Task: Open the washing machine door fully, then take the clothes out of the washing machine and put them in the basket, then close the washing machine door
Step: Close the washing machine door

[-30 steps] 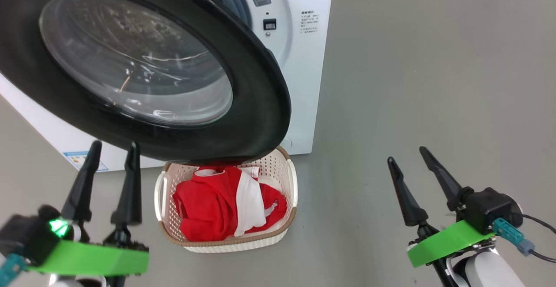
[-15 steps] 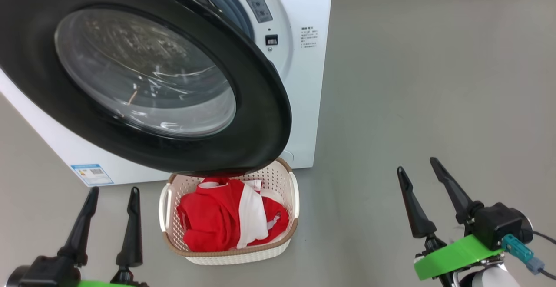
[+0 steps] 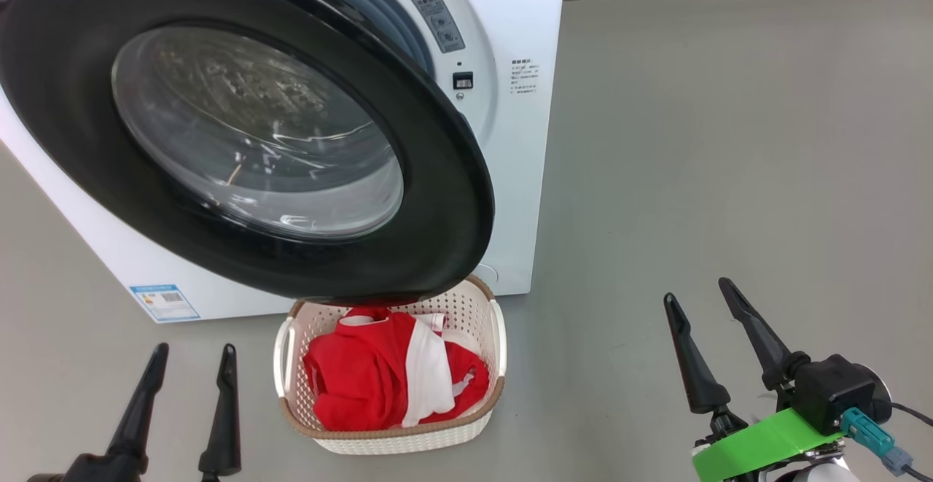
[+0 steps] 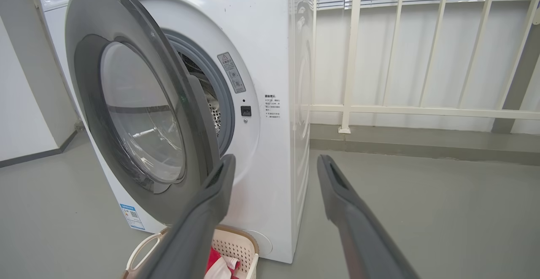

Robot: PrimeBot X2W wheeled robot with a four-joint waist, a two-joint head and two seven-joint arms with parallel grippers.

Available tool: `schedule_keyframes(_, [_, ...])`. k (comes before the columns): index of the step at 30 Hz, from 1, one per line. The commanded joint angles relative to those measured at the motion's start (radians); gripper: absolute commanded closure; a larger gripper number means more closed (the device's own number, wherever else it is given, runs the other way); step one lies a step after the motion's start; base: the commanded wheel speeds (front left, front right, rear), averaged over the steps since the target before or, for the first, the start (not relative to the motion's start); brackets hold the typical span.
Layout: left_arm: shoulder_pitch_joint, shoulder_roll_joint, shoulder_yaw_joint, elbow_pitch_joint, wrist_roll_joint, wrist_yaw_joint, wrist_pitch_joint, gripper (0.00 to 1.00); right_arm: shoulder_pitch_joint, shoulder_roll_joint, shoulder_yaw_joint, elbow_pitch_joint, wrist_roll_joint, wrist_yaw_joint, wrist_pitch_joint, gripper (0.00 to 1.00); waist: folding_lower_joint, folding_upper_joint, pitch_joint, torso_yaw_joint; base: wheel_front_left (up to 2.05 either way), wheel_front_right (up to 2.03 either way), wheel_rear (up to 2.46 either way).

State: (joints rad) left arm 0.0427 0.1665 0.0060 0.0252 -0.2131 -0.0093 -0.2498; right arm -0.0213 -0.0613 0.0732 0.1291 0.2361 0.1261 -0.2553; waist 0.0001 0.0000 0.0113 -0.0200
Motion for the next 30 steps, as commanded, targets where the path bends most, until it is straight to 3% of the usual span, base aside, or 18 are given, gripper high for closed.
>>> schedule_keyframes(1, [-0.016,0.006,0.044,-0.019,0.010,-0.006,-0.012,0.00,-0.014,-0.003,0.021,-0.030,-0.008,0.005,-0.006,0.00,-0.0001,0.0000,-0.001,-0.001,0.00,0.00,0.00])
schedule_keyframes(15, [-0.020,-0.020,0.064,-0.001,0.057,-0.039,-0.012,0.00,-0.012,0.000,0.030,-0.022,-0.005,0.005,-0.006,0.03,-0.0001,0.0000,-0.004,0.006,0.00,0.00,0.00])
schedule_keyframes(17, [-0.022,-0.025,0.064,0.000,0.061,-0.044,-0.012,0.00,-0.015,-0.001,0.038,-0.010,0.002,0.005,-0.006,0.51,-0.0001,0.0000,-0.003,0.013,0.00,0.00,0.00])
schedule_keyframes(18, [-0.024,-0.029,0.064,0.000,0.060,-0.047,-0.012,0.00,-0.017,-0.005,0.043,-0.002,0.001,0.005,-0.006,0.60,-0.0001,0.0000,-0.002,0.018,0.00,0.00,0.00])
schedule_keyframes(21, [-0.030,-0.036,0.061,-0.001,0.062,-0.056,-0.012,0.00,-0.034,-0.016,0.056,0.017,0.001,0.005,-0.006,1.00,-0.0001,0.0000,0.003,0.038,0.00,0.00,0.00])
schedule_keyframes(30, [-0.048,-0.060,0.053,-0.012,0.069,-0.072,-0.012,0.00,-0.145,-0.031,0.109,0.159,0.034,0.005,-0.006,1.00,-0.0001,0.0000,0.034,0.113,0.00,0.00,0.00])
